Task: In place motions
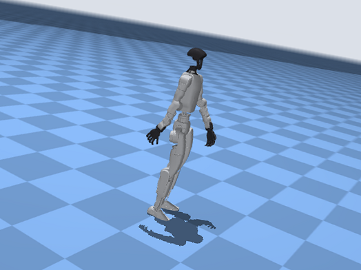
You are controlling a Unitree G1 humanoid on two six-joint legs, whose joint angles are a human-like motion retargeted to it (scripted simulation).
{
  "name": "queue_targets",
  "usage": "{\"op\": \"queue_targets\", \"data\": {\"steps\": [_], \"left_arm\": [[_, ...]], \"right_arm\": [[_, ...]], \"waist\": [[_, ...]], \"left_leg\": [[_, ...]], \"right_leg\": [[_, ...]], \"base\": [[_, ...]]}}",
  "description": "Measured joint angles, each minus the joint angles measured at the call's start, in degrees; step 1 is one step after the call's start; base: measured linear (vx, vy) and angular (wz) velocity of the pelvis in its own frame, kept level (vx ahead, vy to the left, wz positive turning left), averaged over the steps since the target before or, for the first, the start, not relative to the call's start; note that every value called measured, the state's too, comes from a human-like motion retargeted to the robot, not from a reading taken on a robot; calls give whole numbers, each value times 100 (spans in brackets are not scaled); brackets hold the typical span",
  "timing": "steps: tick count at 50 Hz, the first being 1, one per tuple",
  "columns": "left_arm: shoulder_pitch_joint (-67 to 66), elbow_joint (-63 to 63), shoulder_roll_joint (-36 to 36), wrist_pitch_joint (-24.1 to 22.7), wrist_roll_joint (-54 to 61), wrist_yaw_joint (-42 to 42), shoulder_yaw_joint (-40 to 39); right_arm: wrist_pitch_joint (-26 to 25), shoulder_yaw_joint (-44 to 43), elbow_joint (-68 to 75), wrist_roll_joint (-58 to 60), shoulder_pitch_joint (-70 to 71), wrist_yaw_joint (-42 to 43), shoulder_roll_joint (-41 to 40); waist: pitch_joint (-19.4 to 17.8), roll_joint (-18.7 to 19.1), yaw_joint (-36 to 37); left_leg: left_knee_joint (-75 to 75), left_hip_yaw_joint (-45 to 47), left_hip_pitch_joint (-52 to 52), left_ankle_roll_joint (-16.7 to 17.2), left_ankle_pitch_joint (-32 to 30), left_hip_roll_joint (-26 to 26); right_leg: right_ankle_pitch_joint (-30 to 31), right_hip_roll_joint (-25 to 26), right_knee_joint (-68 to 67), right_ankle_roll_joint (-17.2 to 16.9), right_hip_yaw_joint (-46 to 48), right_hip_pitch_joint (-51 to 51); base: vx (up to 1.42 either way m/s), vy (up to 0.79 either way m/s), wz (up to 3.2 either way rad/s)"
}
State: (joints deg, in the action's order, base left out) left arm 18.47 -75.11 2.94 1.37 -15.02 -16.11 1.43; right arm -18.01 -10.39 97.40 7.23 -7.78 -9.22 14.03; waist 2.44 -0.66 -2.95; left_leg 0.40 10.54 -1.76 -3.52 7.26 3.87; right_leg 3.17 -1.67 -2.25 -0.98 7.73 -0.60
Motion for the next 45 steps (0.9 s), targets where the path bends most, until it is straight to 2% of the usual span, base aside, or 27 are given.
{"op": "queue_targets", "data": {"steps": [5, 8, 11, 13, 18, 23, 27, 32, 37, 40, 45], "left_arm": [[373, 1106, 61, -465, 359, -283, 183], [324, 1499, 182, -776, 493, -400, 338], [102, 1518, 220, -934, 386, -360, 498], [-124, 1296, 194, -924, 204, -215, 608], [-911, -149, 102, -634, -679, 528, 549], [-1984, -1960, 330, 402, -1355, 1525, -183], [-3441, -2230, 641, 979, -1081, 1738, -562], [-4803, -2230, 615, 878, -1188, 2158, -1067], [-5086, -2230, 508, 953, -884, 2296, -1343], [-4640, -2230, 479, 949, -551, 2159, -1297], [-2955, -2230, 511, 892, -328, 1776, -744]], "right_arm": [[-55, -798, 0, -515, -711, 15, 354], [-306, -1064, 0, -791, -912, 181, 435], [-664, -1007, 0, -1215, -921, 330, 413], [-731, -784, 0, -1504, -786, 358, 333], [-194, 166, 0, -1297, 152, 91, 13], [645, 1216, -60, -241, 1789, -214, -446], [1082, 1779, -1338, 447, 2648, 211, -934], [1685, 2195, -2648, 606, 3388, 732, -1314], [2351, 2358, -3053, 657, 3583, 924, -1475], [2371, 2449, -2942, 751, 3410, 796, -1428], [1985, 2305, -2173, 859, 2605, 414, -1138]], "waist": [[50, 117, -201], [10, 161, -224], [2, 202, -148], [1, 212, -77], [7, 162, 87], [-30, 137, 144], [-121, 150, 38], [-164, 197, -30], [-168, 157, -71], [-176, 106, -180], [-126, 52, -205]], "left_leg": [[2, 27, 51, -21, 10, -11], [15, 16, 57, -22, 6, -9], [15, 0, 69, -26, -2, 6], [20, -39, 84, -25, -13, 24], [9, -158, 77, -13, -45, 89], [-22, -90, 28, 15, -37, 83], [-49, 16, -5, 49, -12, 38], [-78, 136, -3, 93, 12, -34], [-78, 163, 21, 124, -1, -47], [-70, 104, 55, 138, -39, -41], [-61, 9, 128, 148, -104, -29]], "right_leg": [[-44, 2, 11, 58, 13, 64], [-66, -10, 0, 89, 20, 66], [-82, -26, -5, 102, 39, 69], [-87, -43, -1, 101, 60, 61], [-68, -83, -9, 72, 29, 24], [8, -59, -29, 21, -123, 43], [78, -7, -46, -10, -279, 94], [148, 56, -67, -58, -466, 193], [166, 54, -61, -66, -470, 214], [152, 39, -53, -50, -376, 188], [107, 2, -25, -41, -165, 143]], "base": [[1, 2, -9], [0, 0, 0], [0, 0, 0], [-3, 2, 25], [-1, 0, 33], [0, 0, 4], [0, 0, 0], [-3, 0, -20], [0, 0, 0], [-3, -5, 28], [-3, -2, 25]]}}
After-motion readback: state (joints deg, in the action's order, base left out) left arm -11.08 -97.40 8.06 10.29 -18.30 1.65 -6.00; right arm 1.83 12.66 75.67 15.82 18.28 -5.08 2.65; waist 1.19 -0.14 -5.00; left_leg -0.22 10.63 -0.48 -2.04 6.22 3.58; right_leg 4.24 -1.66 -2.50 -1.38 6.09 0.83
